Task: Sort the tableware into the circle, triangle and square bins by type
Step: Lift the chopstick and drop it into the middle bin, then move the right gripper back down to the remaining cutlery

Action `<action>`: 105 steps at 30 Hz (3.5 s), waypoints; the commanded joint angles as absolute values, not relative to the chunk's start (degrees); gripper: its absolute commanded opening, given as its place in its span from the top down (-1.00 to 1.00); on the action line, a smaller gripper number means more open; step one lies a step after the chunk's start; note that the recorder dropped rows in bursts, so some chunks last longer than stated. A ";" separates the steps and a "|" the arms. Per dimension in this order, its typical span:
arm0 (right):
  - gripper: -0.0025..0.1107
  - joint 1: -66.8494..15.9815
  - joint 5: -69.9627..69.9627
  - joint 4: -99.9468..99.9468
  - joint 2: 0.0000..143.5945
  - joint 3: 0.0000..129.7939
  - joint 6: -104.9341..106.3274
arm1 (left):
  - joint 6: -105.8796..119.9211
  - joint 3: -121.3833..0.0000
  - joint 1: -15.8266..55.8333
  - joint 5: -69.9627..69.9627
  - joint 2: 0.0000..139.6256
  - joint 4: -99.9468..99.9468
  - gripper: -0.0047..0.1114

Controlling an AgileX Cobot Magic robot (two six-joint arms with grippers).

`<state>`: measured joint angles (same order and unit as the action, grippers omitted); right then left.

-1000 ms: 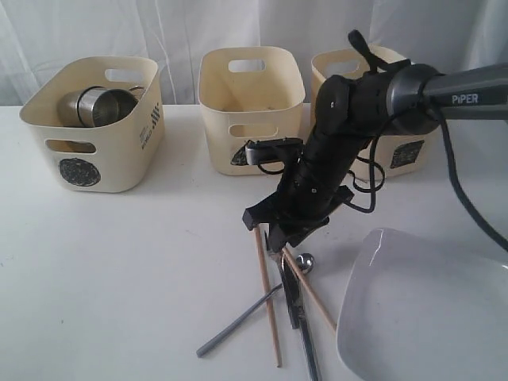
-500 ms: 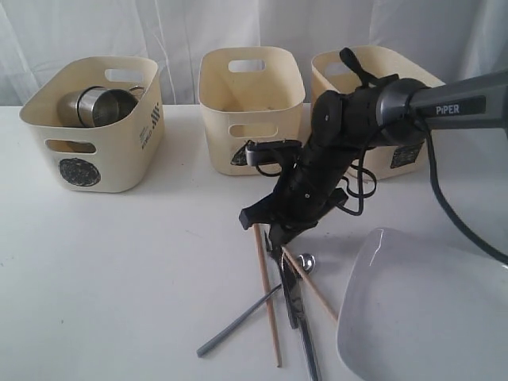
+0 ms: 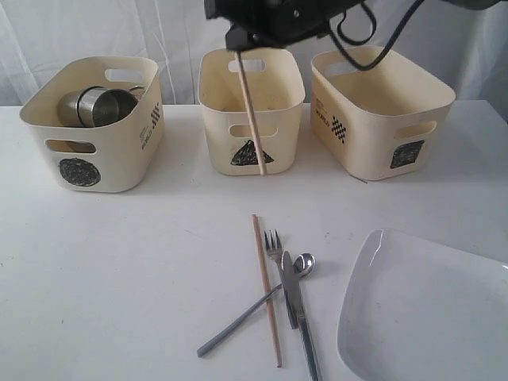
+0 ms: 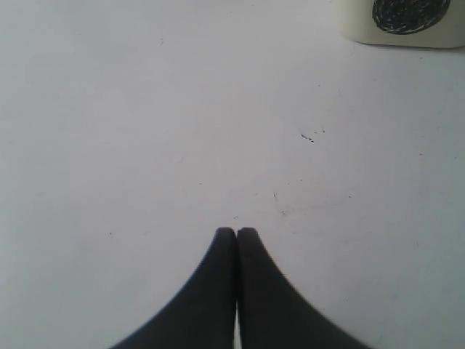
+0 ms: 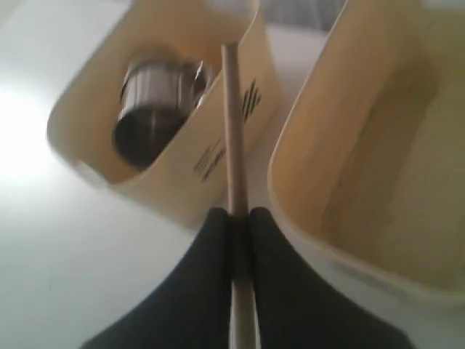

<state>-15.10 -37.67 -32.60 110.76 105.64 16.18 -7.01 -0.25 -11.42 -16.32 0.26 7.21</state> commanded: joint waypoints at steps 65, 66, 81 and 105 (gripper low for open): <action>0.96 -10.60 -59.10 -5.26 107.78 109.90 11.65 | -7.06 0.00 -11.11 -16.19 0.00 7.27 0.92; 0.96 -10.60 -60.77 -4.99 107.78 109.90 11.65 | -7.06 0.00 -11.11 -16.19 0.00 7.27 0.92; 0.96 -10.22 -62.45 -5.80 95.21 95.44 6.67 | -7.06 0.00 -11.11 -16.19 0.00 7.36 0.92; 0.95 -10.22 -51.43 -29.26 77.44 56.58 20.12 | -7.06 0.00 -11.11 -16.19 0.00 7.36 0.92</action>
